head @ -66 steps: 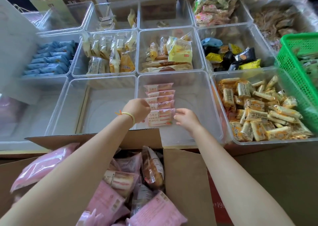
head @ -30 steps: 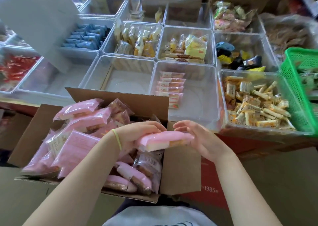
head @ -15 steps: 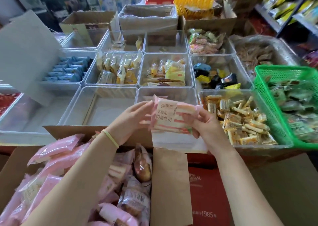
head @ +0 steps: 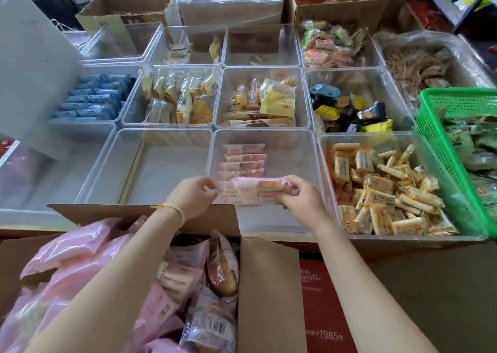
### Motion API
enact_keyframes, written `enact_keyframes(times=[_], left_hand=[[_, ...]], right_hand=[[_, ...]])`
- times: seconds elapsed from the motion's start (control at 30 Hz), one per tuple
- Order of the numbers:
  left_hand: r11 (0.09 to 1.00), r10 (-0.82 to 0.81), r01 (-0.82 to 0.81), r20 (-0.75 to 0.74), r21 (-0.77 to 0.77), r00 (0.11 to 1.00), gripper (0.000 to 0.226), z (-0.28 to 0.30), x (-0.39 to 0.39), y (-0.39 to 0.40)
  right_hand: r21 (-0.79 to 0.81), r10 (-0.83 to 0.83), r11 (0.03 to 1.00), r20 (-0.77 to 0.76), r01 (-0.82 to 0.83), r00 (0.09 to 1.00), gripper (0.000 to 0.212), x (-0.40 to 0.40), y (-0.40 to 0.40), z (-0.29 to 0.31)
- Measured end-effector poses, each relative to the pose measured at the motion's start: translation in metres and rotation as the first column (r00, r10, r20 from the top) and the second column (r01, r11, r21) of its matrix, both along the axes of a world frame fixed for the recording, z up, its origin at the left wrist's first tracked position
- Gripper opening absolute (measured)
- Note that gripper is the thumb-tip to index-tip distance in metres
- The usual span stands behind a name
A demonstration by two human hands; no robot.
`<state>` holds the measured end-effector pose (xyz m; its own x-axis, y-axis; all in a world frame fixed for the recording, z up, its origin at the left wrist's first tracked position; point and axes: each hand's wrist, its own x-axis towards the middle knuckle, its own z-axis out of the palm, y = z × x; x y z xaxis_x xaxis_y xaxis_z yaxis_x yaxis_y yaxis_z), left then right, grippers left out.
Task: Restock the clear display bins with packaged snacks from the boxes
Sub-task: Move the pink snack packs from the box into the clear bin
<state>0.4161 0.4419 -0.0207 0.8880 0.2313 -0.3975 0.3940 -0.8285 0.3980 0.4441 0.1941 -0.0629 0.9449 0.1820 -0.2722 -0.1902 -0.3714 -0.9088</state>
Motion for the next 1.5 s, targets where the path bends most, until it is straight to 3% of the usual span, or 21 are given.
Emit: enact_keyframes(times=[0.2,0.43,0.53,0.67,0.83,0.93,1.0,1.07,1.13,1.23,1.4,1.5], left_hand=[[0.98,-0.022,0.015,0.035,0.197,0.999,0.029,-0.012,-0.021,-0.008],[0.967,-0.042,0.021,0.075,0.254,0.996,0.034,-0.015,-0.022,-0.008],[0.965,-0.038,0.019,0.065,0.262,0.997,0.034,-0.014,-0.02,-0.008],[0.967,-0.023,0.004,0.069,0.256,0.997,0.034,-0.01,-0.02,-0.01],[0.964,-0.026,0.002,0.087,0.265,0.996,0.036,-0.012,-0.021,-0.01],[0.969,-0.026,0.001,0.094,0.249,0.995,0.034,-0.011,-0.023,-0.01],[0.995,-0.015,0.006,0.087,0.104,0.996,0.029,-0.005,-0.025,-0.006],[0.995,0.016,0.0,0.153,-0.1,0.988,0.023,0.009,-0.029,0.001],[0.985,0.034,0.013,0.265,-0.173,0.964,0.021,0.028,-0.036,0.009],[0.971,0.088,0.008,0.389,-0.24,0.917,0.017,0.049,-0.05,0.023],[0.948,0.13,0.017,0.435,-0.317,0.891,0.017,0.061,-0.082,0.052],[0.98,0.066,0.036,0.491,-0.195,0.869,0.016,0.065,-0.116,0.085]], right_hand=[[-0.048,0.053,0.996,-0.338,-0.074,0.94,0.018,0.01,0.045,-0.053],[-0.07,-0.057,0.997,-0.533,0.023,0.844,0.018,0.047,0.084,-0.112],[-0.069,-0.029,0.998,-0.544,-0.01,0.839,0.042,0.067,0.079,-0.174],[-0.051,-0.084,0.996,-0.524,0.067,0.848,0.03,0.051,0.082,-0.135],[-0.04,-0.1,0.995,-0.506,0.092,0.857,0.035,0.044,0.075,-0.111],[-0.126,-0.199,0.978,-0.368,0.163,0.908,0.009,0.033,0.072,-0.064],[-0.098,-0.28,0.96,-0.247,0.264,0.928,0.013,0.018,0.071,-0.021],[0.048,-0.312,0.946,-0.126,0.32,0.942,0.019,0.0,0.07,0.022],[0.187,-0.256,0.949,-0.019,0.255,0.966,0.022,-0.023,0.074,0.061],[0.247,-0.063,0.968,0.085,0.04,0.994,0.022,-0.063,0.087,0.104],[0.106,0.229,0.966,0.057,-0.234,0.972,0.019,-0.116,0.13,0.119],[0.025,0.26,0.965,-0.025,-0.259,0.965,0.017,-0.141,0.164,0.104]])
